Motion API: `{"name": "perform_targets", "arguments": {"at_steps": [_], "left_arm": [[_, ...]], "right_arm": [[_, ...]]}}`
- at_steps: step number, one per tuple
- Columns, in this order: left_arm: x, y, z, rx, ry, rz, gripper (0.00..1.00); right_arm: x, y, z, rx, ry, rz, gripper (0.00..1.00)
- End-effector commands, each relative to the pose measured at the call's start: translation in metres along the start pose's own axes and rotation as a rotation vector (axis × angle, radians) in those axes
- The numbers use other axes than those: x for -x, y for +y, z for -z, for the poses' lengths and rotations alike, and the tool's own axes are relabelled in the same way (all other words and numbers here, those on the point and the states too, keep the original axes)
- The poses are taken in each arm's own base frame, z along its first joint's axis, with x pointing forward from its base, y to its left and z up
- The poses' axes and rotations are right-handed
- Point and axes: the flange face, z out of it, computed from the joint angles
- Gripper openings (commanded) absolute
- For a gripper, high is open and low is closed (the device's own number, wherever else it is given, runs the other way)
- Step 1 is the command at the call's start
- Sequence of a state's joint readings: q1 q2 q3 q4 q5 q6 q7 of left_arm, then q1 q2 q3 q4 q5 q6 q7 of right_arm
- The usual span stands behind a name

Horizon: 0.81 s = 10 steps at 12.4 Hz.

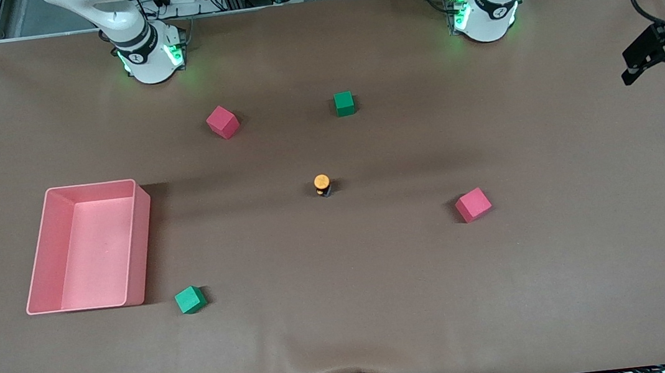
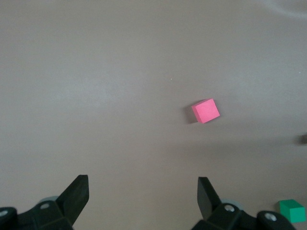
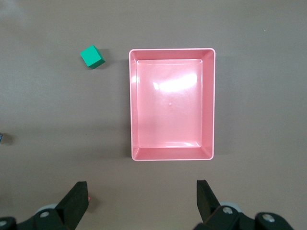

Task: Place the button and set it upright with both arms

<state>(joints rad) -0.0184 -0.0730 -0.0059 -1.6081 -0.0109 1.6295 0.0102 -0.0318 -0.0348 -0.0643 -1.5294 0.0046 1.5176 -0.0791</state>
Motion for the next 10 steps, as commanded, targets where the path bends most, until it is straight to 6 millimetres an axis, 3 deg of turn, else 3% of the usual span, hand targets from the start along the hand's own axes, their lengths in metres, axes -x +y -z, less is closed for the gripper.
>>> {"name": "perform_targets", "arguments": {"at_steps": [1,5,10], "left_arm": [[-0.015,-0.004,0.006,0.007,0.022,-0.001,1.00],[-0.015,-0.025,0.009,-0.022,0.027,0.033,1.00],[-0.012,-0.015,0.004,-0.019,0.007,0.093,1.00]], "right_arm": [[0.000,-0.004,0.005,-0.012,0.002,-0.004,1.00],[-0.001,-0.007,0.005,-0.010,0.004,0.002,1.00],[-0.001,-0.007,0.005,-0.009,0.002,0.004,1.00]]}}
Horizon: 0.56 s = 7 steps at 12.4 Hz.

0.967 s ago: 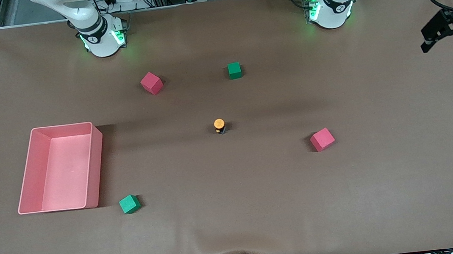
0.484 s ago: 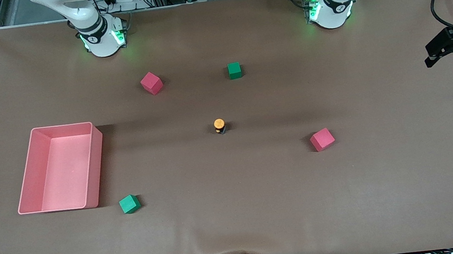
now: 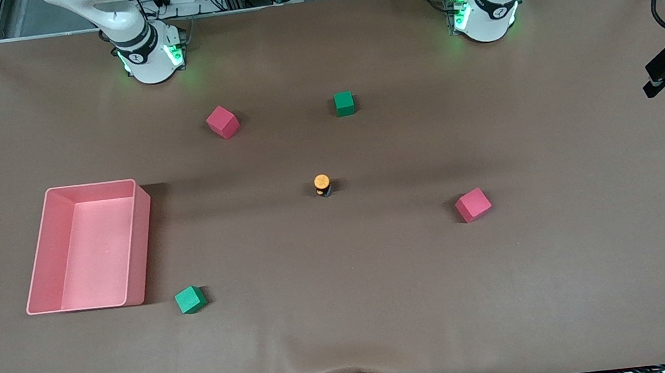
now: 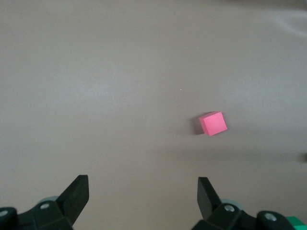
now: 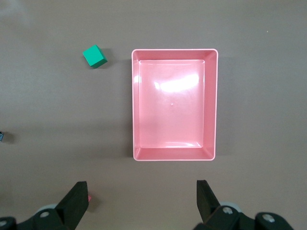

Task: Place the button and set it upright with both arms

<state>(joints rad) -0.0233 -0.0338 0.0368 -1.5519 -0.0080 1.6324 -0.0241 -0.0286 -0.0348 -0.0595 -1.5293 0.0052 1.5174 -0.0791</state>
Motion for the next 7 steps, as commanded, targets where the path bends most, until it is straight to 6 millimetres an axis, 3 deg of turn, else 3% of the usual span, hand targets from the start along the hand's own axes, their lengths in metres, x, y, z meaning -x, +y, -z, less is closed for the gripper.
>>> {"name": "perform_targets", "arguments": {"at_steps": [1,2,7], "left_arm": [[0.002,0.010,-0.002,-0.015,-0.015,0.018,1.00],[0.003,0.012,-0.010,-0.015,-0.032,0.006,1.00],[0.002,0.017,-0.012,-0.015,-0.036,0.000,1.00]], "right_arm": [[-0.001,-0.002,0.005,-0.008,0.002,-0.004,1.00],[0.000,-0.001,0.005,-0.010,0.002,-0.007,1.00],[0.000,-0.003,0.005,-0.010,0.004,-0.003,1.00]]}}
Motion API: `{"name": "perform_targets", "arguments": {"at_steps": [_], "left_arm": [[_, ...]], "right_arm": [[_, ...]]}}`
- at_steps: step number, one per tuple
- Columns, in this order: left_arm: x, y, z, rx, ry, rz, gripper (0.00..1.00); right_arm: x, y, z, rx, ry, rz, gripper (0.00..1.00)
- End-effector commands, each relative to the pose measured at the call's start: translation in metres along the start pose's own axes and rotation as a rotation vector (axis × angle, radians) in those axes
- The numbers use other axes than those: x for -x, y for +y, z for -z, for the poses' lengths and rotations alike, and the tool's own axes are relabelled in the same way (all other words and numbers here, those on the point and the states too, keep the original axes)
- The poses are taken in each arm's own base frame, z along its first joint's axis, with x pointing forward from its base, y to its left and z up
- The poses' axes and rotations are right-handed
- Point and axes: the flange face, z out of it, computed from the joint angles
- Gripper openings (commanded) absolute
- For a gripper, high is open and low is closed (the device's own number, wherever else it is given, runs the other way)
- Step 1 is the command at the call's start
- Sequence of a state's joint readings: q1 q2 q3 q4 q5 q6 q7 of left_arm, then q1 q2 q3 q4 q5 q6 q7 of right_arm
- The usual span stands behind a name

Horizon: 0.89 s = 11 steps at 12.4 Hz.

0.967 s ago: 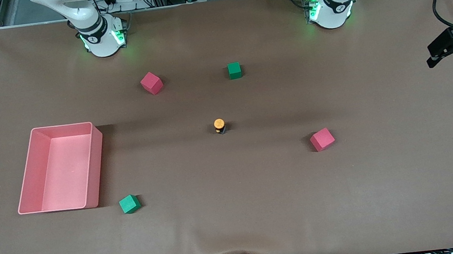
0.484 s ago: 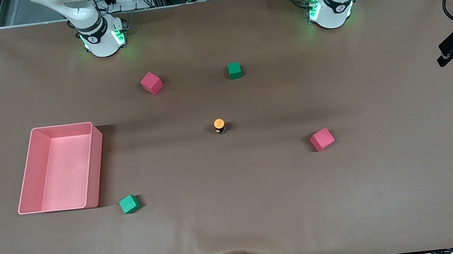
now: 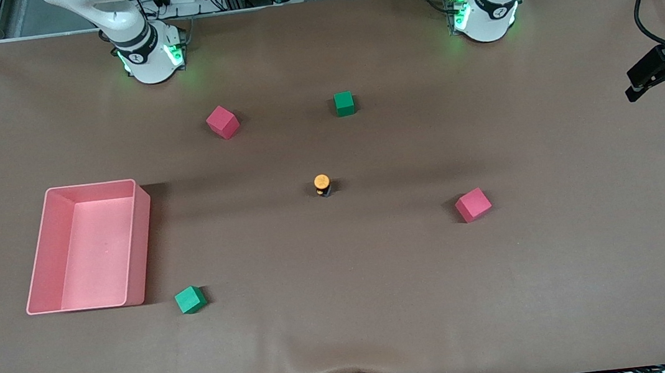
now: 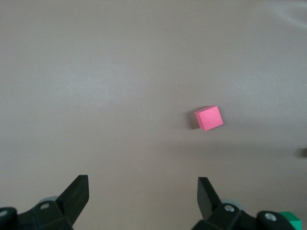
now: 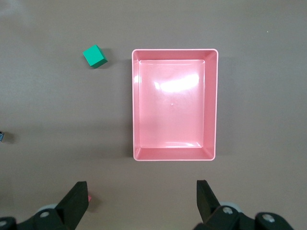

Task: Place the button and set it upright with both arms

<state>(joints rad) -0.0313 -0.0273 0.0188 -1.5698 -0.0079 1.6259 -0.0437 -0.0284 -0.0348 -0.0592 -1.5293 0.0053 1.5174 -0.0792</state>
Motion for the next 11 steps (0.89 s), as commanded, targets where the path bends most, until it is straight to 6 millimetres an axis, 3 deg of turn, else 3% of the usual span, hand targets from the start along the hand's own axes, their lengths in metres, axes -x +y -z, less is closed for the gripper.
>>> {"name": "perform_targets", "arguments": {"at_steps": [1,11], "left_arm": [[0.0010,0.0025,0.0011,-0.015,-0.004,0.000,1.00],[0.0013,0.0021,0.0034,-0.011,0.000,-0.007,1.00]], "right_arm": [[-0.0001,-0.0013,0.0052,-0.010,0.002,-0.006,1.00],[-0.0014,0.0026,0.0020,-0.005,0.001,-0.013,1.00]]}}
